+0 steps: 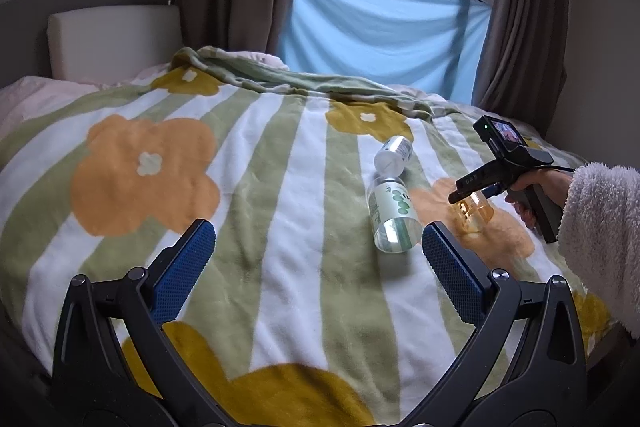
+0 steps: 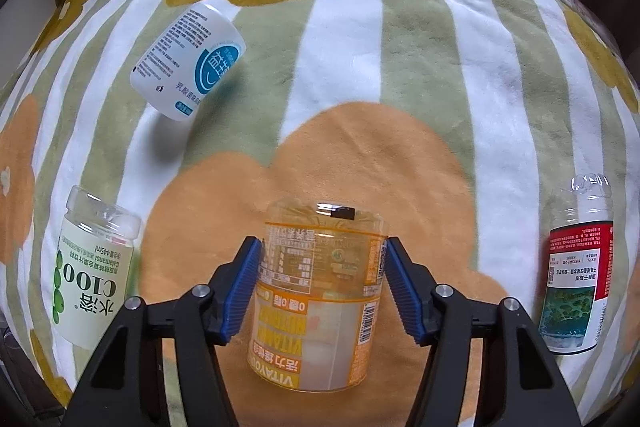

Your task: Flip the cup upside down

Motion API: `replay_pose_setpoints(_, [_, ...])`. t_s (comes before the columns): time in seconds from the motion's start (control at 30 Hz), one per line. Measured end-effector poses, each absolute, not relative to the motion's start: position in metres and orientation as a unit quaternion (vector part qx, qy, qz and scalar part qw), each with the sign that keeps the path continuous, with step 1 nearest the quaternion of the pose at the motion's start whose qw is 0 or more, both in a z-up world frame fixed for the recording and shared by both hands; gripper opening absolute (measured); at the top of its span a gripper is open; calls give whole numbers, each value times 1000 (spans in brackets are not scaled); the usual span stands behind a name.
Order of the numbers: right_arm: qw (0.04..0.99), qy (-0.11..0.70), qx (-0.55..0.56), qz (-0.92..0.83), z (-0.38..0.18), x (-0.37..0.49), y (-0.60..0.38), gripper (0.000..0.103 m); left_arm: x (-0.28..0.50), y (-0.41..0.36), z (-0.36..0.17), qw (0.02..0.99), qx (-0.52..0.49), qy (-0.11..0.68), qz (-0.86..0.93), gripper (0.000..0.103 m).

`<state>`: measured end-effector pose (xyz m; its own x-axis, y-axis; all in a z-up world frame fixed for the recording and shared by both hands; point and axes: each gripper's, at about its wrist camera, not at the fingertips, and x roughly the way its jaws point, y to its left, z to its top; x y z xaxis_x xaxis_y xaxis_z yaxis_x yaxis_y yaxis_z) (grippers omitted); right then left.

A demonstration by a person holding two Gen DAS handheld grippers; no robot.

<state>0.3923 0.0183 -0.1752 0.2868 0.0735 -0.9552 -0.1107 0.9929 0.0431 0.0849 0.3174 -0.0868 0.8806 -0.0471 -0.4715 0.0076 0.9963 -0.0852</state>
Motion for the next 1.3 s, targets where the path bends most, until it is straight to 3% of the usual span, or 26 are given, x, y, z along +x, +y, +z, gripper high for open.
replay_pose_setpoints(0.43, [804,583,-30,115,-130,304,27,57,58,306,-69,974,-48,217,-47,103])
replay_pose_setpoints(0.7, [779,611,-34,139,-165,235,34,57,45,297,-64,973,-61,213,-69,103])
replay_pose_setpoints(1.13, [774,619,-14,133,-197,234,39,58,32,288,-64,973,-48,215,-72,103])
replay_pose_setpoints(1.2, [777,615,-9,133,-196,235,39,60,29,285,-62,974,-47,211,-70,103])
replay_pose_setpoints(1.23, [778,613,-1,136,-195,235,38,69,29,284,-62,974,-47,210,-69,103])
replay_pose_setpoints(1.27, [779,612,6,137,-196,234,37,85,28,284,-61,974,-49,211,-71,103])
replay_pose_setpoints(1.3, [780,610,13,136,-197,234,35,91,28,283,-61,973,-51,211,-72,103])
